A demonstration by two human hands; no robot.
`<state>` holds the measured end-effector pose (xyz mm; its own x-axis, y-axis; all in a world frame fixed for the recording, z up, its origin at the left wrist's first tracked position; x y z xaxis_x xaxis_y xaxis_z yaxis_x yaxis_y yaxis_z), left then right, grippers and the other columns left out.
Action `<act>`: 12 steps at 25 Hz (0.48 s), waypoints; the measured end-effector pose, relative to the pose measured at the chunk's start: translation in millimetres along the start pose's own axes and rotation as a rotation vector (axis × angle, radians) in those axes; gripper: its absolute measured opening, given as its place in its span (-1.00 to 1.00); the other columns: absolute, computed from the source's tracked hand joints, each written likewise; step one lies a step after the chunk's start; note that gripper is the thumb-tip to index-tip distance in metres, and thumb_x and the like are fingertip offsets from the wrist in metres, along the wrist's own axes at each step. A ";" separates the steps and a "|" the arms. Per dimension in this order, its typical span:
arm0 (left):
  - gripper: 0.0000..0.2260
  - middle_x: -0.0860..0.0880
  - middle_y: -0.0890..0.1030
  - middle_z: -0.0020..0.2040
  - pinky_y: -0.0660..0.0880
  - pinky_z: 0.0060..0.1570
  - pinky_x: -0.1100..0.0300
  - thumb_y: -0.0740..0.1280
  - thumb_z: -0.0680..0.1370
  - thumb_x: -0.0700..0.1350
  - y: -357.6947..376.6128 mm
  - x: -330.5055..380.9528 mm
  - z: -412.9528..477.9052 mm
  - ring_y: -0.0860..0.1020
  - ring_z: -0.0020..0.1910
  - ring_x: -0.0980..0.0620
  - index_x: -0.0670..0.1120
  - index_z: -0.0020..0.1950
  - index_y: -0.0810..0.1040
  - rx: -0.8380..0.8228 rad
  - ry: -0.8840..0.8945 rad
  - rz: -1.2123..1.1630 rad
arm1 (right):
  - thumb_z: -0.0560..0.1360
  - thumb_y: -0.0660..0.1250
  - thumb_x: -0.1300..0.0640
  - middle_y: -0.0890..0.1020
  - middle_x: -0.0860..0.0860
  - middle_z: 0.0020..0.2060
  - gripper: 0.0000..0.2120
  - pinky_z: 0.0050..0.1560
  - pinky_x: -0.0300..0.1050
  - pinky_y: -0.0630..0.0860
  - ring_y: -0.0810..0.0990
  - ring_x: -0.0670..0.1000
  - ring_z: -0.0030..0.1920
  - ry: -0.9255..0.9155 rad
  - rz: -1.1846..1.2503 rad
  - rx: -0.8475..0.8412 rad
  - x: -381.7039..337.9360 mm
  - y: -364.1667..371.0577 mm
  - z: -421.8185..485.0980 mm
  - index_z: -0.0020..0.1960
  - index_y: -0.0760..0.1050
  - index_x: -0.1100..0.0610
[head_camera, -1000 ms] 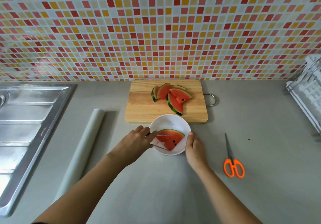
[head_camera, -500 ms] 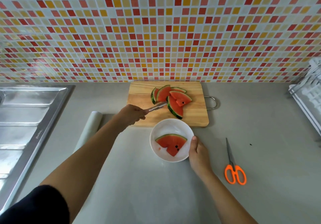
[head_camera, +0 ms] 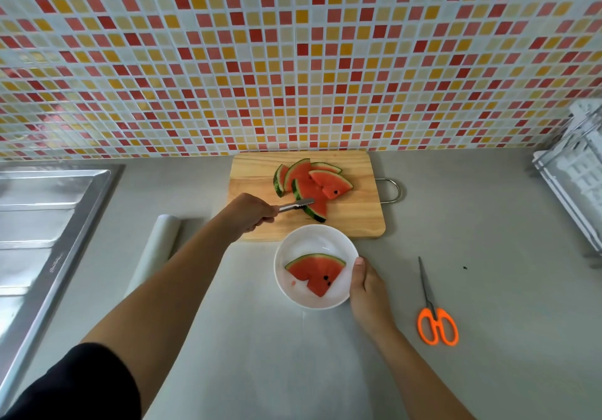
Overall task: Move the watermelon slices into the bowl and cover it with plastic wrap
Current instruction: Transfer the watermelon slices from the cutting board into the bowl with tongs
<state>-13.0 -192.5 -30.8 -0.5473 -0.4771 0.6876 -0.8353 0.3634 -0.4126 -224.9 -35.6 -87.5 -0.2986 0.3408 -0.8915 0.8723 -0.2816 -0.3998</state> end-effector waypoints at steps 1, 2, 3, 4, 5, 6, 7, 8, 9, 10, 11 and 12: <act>-0.77 -0.10 0.55 -0.30 0.21 -0.42 0.24 0.39 0.50 -0.13 -7.6 0.7 -3.6 0.26 -0.42 0.05 -0.32 -0.01 0.61 0.017 0.008 0.008 | 0.62 -0.03 -0.01 0.57 -0.05 -0.25 -0.68 -0.28 -0.37 0.36 0.55 -0.15 -0.19 -0.001 0.001 0.000 -0.6 -0.1 -0.6 -0.19 0.41 -0.03; -0.78 -0.09 0.56 -0.30 0.22 -0.42 0.25 0.38 0.51 -0.14 -16.1 2.7 -7.5 0.27 -0.42 0.05 -0.30 -0.02 0.62 0.035 0.023 0.024 | 0.62 -0.04 -0.01 0.57 -0.05 -0.25 -0.68 -0.26 -0.33 0.37 0.55 -0.12 -0.18 -0.004 -0.002 -0.002 -1.3 -0.2 -0.7 -0.19 0.41 -0.03; -0.81 -0.08 0.57 -0.30 0.22 -0.43 0.25 0.37 0.51 -0.14 -24.8 5.1 -12.2 0.28 -0.42 0.06 -0.28 -0.02 0.62 0.053 0.045 0.048 | 0.62 -0.04 0.00 0.57 -0.04 -0.25 -0.68 -0.25 -0.30 0.37 0.55 -0.09 -0.17 -0.008 -0.005 -0.007 -2.1 -0.5 -0.7 -0.18 0.41 -0.02; -0.83 -0.06 0.57 -0.31 0.23 -0.43 0.26 0.37 0.51 -0.14 -33.6 7.4 -17.9 0.30 -0.42 0.06 -0.25 -0.03 0.63 0.067 0.072 0.072 | 0.62 -0.04 0.00 0.56 -0.04 -0.25 -0.68 -0.24 -0.27 0.37 0.55 -0.07 -0.17 -0.010 -0.006 -0.012 -3.0 -0.8 -0.6 -0.18 0.41 0.00; -0.85 -0.05 0.58 -0.30 0.24 -0.43 0.27 0.36 0.52 -0.15 -41.9 9.6 -25.0 0.30 -0.41 0.06 -0.22 -0.03 0.63 0.071 0.104 0.089 | 0.62 -0.04 0.01 0.56 -0.03 -0.25 -0.68 -0.24 -0.24 0.37 0.55 -0.04 -0.17 -0.011 -0.007 -0.017 -3.9 -0.9 -0.4 -0.17 0.41 0.02; -0.87 -0.04 0.58 -0.30 0.24 -0.42 0.28 0.35 0.52 -0.15 -48.6 11.3 -32.8 0.31 -0.40 0.07 -0.19 -0.04 0.64 0.057 0.144 0.102 | 0.62 -0.04 0.02 0.55 -0.02 -0.25 -0.68 -0.23 -0.20 0.37 0.54 -0.02 -0.18 -0.011 -0.010 -0.021 -4.3 -1.1 -0.2 -0.17 0.41 0.06; -0.89 -0.02 0.59 -0.31 0.24 -0.42 0.29 0.35 0.52 -0.16 -52.6 12.9 -40.7 0.32 -0.40 0.09 -0.16 -0.05 0.66 0.019 0.189 0.115 | 0.63 -0.04 0.03 0.55 -0.01 -0.26 -0.67 -0.23 -0.17 0.36 0.53 0.00 -0.19 -0.011 -0.016 -0.026 -4.6 -1.0 0.3 -0.17 0.40 0.09; -0.90 0.01 0.59 -0.33 0.25 -0.41 0.31 0.35 0.52 -0.17 -53.7 14.2 -49.2 0.34 -0.41 0.11 -0.12 -0.08 0.67 -0.040 0.229 0.144 | 0.63 -0.04 0.03 0.54 0.01 -0.27 -0.66 -0.23 -0.14 0.36 0.52 0.02 -0.19 -0.011 -0.023 -0.032 -5.0 -0.9 0.9 -0.17 0.40 0.12; -0.90 0.06 0.59 -0.35 0.27 -0.40 0.33 0.35 0.51 -0.17 -51.7 14.7 -58.2 0.35 -0.43 0.15 -0.08 -0.11 0.67 -0.106 0.260 0.203 | 0.63 -0.05 0.03 0.55 0.04 -0.26 -0.65 -0.22 -0.13 0.36 0.52 0.04 -0.18 -0.013 -0.027 -0.037 -5.5 -0.6 1.0 -0.16 0.40 0.15; -0.90 0.11 0.59 -0.38 0.29 -0.38 0.34 0.36 0.51 -0.16 -47.1 15.0 -65.9 0.37 -0.43 0.18 -0.04 -0.14 0.67 -0.162 0.285 0.296 | 0.63 -0.05 0.03 0.56 0.07 -0.24 -0.64 -0.20 -0.12 0.37 0.52 0.05 -0.17 -0.017 -0.028 -0.040 -6.1 -0.7 0.9 -0.15 0.41 0.17; -0.90 0.15 0.59 -0.39 0.31 -0.36 0.35 0.36 0.50 -0.14 -40.3 15.2 -70.8 0.41 -0.40 0.20 -0.01 -0.16 0.67 -0.201 0.307 0.411 | 0.63 -0.05 0.04 0.57 0.09 -0.22 -0.63 -0.17 -0.10 0.38 0.53 0.07 -0.15 -0.022 -0.026 -0.041 -6.6 -0.8 0.8 -0.13 0.42 0.19; -0.90 0.17 0.59 -0.35 0.33 -0.32 0.36 0.36 0.50 -0.12 -32.4 15.9 -73.1 0.45 -0.35 0.20 0.01 -0.18 0.65 -0.223 0.330 0.530 | 0.63 -0.05 0.04 0.57 0.11 -0.20 -0.63 -0.14 -0.09 0.39 0.53 0.09 -0.14 -0.025 -0.024 -0.044 -6.8 -0.9 0.7 -0.12 0.42 0.20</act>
<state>9.3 -153.3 37.2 -0.8064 0.0695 0.5872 -0.4068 0.6556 -0.6362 -223.9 -38.3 -81.2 -0.3285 0.3246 -0.8870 0.8807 -0.2339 -0.4118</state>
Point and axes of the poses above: each hand's wrist, its own z-axis towards the middle knuckle, its own y-axis out of the palm, x = y × z, the point moved 6 cm from there along z, towards the middle knuckle
